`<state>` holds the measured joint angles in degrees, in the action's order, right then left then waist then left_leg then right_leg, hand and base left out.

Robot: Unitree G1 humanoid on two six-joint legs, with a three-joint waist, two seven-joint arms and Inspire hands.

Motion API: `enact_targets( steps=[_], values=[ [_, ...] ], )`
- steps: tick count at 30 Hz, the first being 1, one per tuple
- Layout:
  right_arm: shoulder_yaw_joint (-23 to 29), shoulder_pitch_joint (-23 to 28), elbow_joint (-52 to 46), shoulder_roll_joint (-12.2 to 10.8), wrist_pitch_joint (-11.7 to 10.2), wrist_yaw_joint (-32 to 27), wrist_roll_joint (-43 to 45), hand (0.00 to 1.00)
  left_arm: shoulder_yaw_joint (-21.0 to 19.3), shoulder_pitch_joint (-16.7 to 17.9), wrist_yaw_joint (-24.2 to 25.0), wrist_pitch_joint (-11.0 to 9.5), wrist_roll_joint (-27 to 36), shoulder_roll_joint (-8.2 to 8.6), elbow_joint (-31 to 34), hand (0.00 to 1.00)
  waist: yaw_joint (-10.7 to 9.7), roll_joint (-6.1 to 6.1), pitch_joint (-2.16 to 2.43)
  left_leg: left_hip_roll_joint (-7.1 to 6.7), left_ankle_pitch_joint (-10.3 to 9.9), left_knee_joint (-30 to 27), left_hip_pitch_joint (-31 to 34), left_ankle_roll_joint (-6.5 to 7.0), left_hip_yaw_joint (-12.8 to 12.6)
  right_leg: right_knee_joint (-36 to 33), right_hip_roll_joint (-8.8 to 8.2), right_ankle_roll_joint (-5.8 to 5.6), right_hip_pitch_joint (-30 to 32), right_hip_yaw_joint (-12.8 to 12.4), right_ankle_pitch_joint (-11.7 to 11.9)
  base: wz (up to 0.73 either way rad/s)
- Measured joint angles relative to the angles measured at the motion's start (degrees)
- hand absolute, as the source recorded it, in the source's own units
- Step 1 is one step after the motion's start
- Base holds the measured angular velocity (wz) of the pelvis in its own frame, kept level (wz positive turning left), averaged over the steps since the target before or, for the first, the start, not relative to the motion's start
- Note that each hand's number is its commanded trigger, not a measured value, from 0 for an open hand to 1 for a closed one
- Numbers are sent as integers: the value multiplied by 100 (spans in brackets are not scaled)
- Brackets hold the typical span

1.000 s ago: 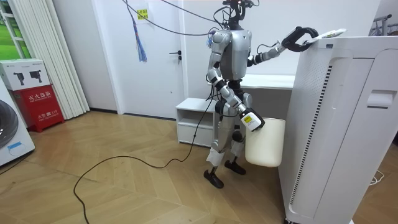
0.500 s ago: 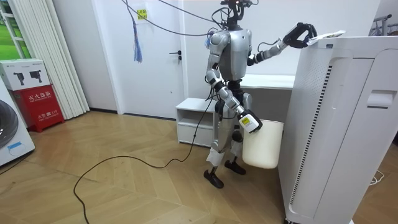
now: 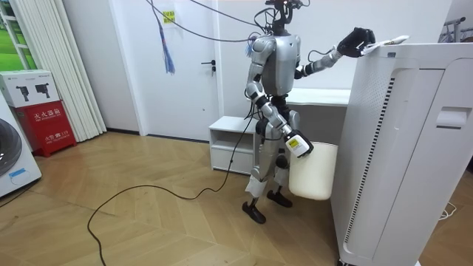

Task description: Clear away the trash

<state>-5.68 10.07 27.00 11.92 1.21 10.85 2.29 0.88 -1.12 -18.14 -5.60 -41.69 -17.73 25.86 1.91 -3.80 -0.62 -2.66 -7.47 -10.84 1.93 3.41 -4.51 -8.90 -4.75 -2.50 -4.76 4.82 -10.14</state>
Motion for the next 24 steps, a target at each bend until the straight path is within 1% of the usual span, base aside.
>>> enact_targets(
  steps=[2,3,4,5,8,10,11,14,16,20,21,24],
  values=[
    [-1,-1,-122,6,-2,21,0,100,80,9,153,-222,643,44,3,100,-6,27,11,-4,0,3,-6,1,-1,-1,-6,0,-8,5,0,0],
    [-2,0,-155,5,-2,22,4,100,103,9,202,-259,763,46,9,100,-7,32,14,-4,0,2,-6,1,-1,-1,-6,0,-8,6,0,0],
    [-2,-1,-224,2,-5,22,8,100,147,10,332,-336,1041,50,14,100,-9,40,19,-5,0,2,-6,1,0,-2,-6,-1,-7,6,0,0],
    [-8,-1,-292,2,-15,24,8,100,203,10,505,-379,1380,50,35,100,-10,42,20,-4,0,2,-4,1,-1,-2,-6,-1,-4,2,0,0],
    [-58,-35,-311,2,-124,34,5,100,300,10,958,-429,2019,54,151,100,-21,45,22,-1,0,-2,-3,1,-3,-4,-3,0,-3,-2,0,0],
    [-109,-128,-311,-12,-130,85,-4,100,422,10,1418,-533,2615,57,230,100,-26,45,21,4,0,-4,-1,0,-5,-15,-1,0,6,-8,0,0],
    [-109,-144,-311,-26,-137,99,-10,100,439,10,1521,-576,2698,58,233,100,-26,45,22,5,0,-5,-2,0,-6,-18,-1,0,7,-8,0,0],
    [-213,-213,-311,-45,-181,171,-59,100,489,14,2049,-693,3002,60,252,100,-14,60,14,10,0,-6,-1,0,-11,-34,0,-1,19,-1,0,0],
    [-230,-240,-311,-47,-185,235,-59,100,489,16,2236,-730,3153,59,231,100,16,69,9,6,0,-6,-1,0,-12,-83,5,-1,44,5,-1,0],
    [-349,-340,-311,-27,-228,225,-57,100,475,112,2463,-747,3219,49,211,100,47,115,9,21,0,-32,40,0,-18,-84,4,-1,80,16,-1,0],
    [-349,-341,-311,-19,-269,192,-59,100,466,172,2533,-747,3219,49,199,100,76,118,6,20,0,-43,62,1,-17,-85,3,-1,96,18,-1,0],
    [-349,-372,-311,-16,-284,62,-66,100,467,244,2656,-760,3218,50,35,100,170,114,6,26,-1,-90,169,1,6,-95,3,2,172,88,1,6]
  ],
)
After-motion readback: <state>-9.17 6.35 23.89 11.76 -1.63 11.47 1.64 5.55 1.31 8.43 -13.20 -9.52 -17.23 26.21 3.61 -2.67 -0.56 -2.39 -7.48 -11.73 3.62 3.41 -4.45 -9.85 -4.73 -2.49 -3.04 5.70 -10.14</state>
